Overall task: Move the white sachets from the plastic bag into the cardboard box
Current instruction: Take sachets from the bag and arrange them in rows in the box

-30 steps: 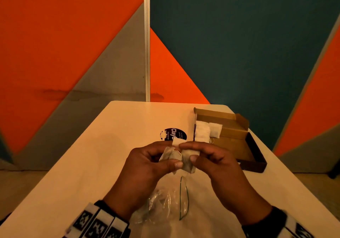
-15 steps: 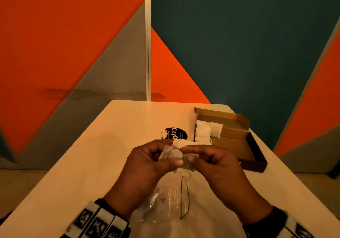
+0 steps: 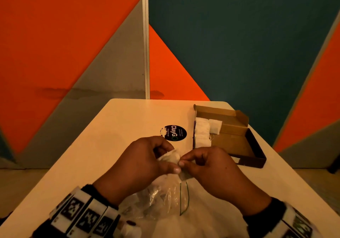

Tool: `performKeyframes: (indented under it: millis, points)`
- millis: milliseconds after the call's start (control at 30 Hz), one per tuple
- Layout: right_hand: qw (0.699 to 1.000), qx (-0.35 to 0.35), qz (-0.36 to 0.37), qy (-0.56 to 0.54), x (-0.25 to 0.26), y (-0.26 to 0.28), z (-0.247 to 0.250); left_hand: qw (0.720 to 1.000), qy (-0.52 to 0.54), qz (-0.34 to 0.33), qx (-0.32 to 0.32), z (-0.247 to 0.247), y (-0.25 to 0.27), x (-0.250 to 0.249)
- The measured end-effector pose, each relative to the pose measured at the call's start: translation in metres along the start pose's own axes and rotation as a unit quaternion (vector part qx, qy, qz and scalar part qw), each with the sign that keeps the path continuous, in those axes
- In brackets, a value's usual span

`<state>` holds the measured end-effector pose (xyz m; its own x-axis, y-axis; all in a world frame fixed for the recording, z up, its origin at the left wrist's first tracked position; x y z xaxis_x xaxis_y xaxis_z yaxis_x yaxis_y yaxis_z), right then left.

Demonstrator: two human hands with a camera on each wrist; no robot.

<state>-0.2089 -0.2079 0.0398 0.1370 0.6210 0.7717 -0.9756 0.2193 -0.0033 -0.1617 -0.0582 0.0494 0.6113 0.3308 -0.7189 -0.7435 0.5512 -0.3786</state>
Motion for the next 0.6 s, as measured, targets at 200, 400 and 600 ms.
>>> performKeyframes:
  millis: [200, 400, 600]
  points:
    - [0.999, -0.011, -0.017, -0.05, -0.008, -0.001, 0.006, 0.98, 0.193, 0.026, -0.047, 0.0, 0.003, 0.006]
    - [0.998, 0.008, -0.027, -0.063, -0.011, -0.002, 0.008, 0.98, 0.187, 0.038, -0.046, 0.006, 0.001, 0.01]
    - [0.995, 0.057, -0.024, -0.076, -0.006, -0.001, -0.007, 0.978, 0.2, 0.038, -0.039, 0.001, -0.001, 0.007]
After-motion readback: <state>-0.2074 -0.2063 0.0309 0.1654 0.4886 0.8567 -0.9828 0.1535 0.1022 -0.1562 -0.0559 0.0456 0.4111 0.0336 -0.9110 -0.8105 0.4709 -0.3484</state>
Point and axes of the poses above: each hand's wrist, its own y-axis away from the middle knuckle, its own z-axis out of the back of the hand, x = y × z, the point moved 9 cm from there along -y, towards the middle knuckle, and after that the axes turned 15 degrees about -z, right-handed, at the moved point
